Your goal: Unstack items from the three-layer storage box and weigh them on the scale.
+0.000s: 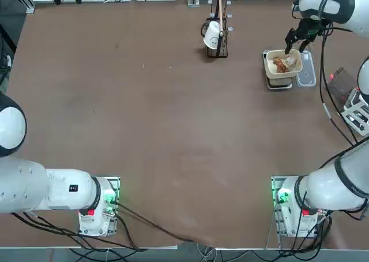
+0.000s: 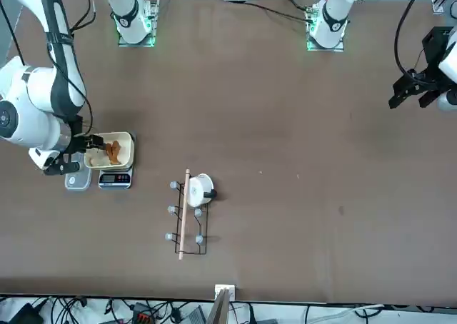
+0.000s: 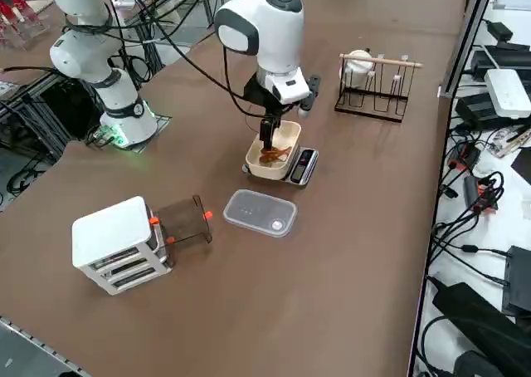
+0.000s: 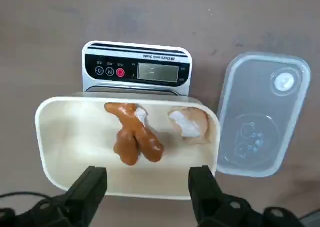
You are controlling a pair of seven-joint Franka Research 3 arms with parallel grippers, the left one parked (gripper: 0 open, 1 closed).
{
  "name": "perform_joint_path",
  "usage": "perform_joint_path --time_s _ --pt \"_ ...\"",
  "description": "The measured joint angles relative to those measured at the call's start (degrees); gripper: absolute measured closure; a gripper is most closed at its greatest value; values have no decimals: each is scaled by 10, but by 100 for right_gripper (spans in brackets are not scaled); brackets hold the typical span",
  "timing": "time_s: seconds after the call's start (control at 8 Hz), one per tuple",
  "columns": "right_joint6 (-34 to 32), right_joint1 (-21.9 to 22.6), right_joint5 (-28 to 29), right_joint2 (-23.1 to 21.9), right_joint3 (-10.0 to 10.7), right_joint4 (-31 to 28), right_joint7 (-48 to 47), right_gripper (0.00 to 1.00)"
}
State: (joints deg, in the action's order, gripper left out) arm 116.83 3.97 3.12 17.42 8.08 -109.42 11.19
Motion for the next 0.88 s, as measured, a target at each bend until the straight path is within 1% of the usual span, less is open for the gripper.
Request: perform_joint_path --time_s 0.12,0.25,0.38,0.5,0.62,0.75,0.88 --pt "-3 0 -4 -3 5 0 5 4" --pt "-6 -4 -13 -7 19 0 37 11" --pt "-9 -18 -21 -9 36 0 108 19" --pt "-10 -46 -23 -9 49 0 196 41" --pt "-10 -78 -23 -9 55 -2 268 63" --pt "-9 -100 -23 -8 56 -8 308 82" --pt "-5 -108 -24 -7 56 -21 328 93"
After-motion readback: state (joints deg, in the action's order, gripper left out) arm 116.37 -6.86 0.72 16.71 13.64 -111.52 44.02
